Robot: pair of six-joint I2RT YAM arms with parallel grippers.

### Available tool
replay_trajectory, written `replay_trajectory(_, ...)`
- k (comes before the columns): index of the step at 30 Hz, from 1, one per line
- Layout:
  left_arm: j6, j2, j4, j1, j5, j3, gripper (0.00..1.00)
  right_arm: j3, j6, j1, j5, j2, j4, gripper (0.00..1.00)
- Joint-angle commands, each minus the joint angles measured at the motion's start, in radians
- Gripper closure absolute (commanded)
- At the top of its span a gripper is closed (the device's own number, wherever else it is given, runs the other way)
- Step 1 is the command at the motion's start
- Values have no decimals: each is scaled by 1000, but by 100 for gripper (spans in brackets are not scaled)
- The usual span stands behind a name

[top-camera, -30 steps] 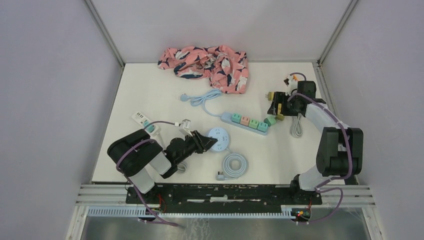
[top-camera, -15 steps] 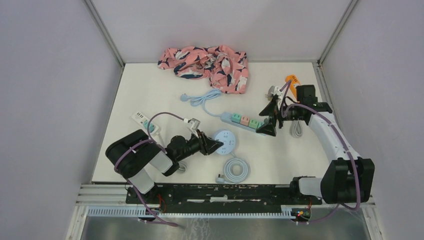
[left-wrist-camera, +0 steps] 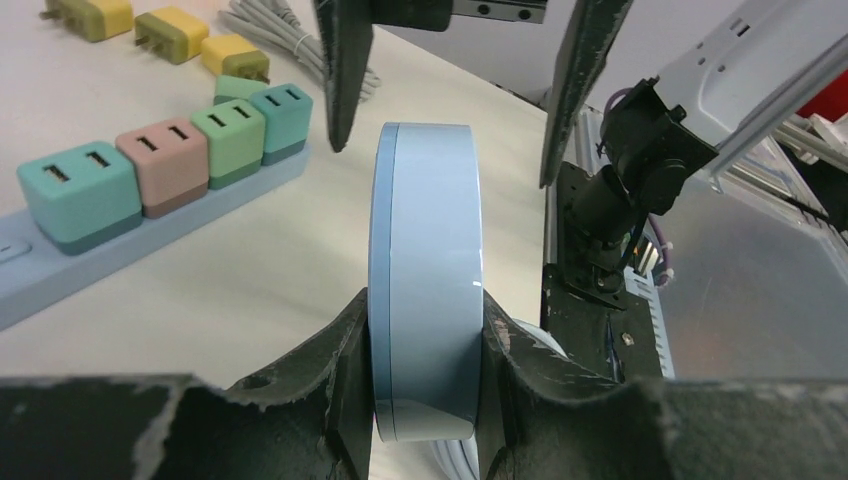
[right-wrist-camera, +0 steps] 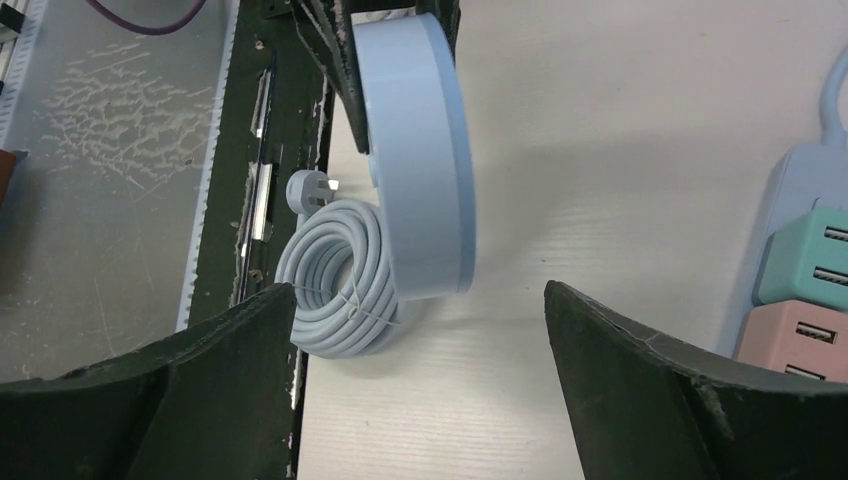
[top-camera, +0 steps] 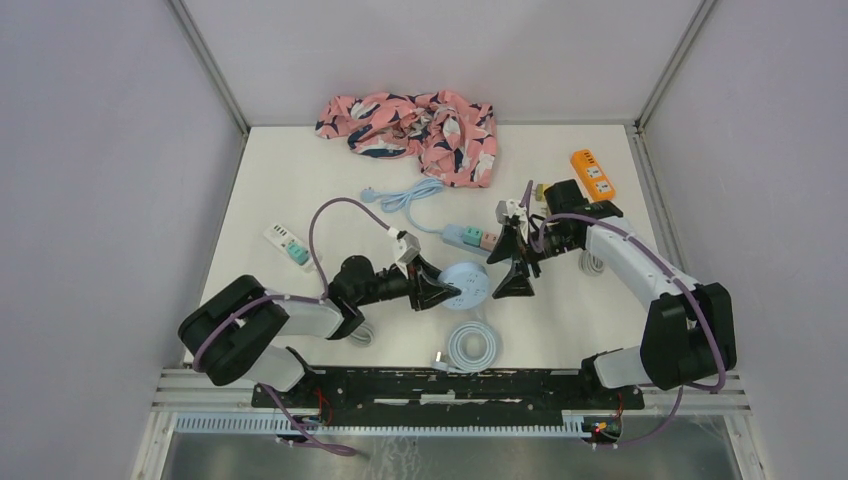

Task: Pull the plug off the socket
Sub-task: Place the plug at the center of the board, then place the socket at the center of the board.

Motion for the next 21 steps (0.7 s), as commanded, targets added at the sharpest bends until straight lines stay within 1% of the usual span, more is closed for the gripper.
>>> replay_trajectory(1,101,-54,-11,-6,118,80,97,2,154,33,-27,-20,155,0)
replay_trajectory(3,102,-53,-16,-7,120,91,97,-9,186,47,-33,-26,190,2)
replay_trajectory(6,94,-48,-18,-6,114,106,97,-5,191,74,-43,-21,188,13)
replay_trajectory(8,84,-47,-18,-6,96,111,97,6,183,84,-36,-10,174,24)
replay_trajectory(10,79,-50,-14,-7,81,110,97,25,142,89,-46,4,124,36)
replay_trajectory(14,56,-55,26,-6,54,95,96,65,43,94,-78,31,20,65)
replay_trajectory(15,50,-57,32,-7,42,92,94,73,25,96,-81,34,-2,72)
replay_trajectory(17,40,-70,36,-6,8,80,83,91,1,95,-80,41,-36,84)
replay_trajectory(18,34,-81,38,-7,-27,69,75,99,-6,96,-78,42,-48,88)
replay_trajectory(19,26,-95,37,-6,-67,56,67,108,-15,95,-73,43,-64,92)
replay_trajectory(21,22,-134,33,-6,-149,25,49,127,-38,95,-54,42,-97,93)
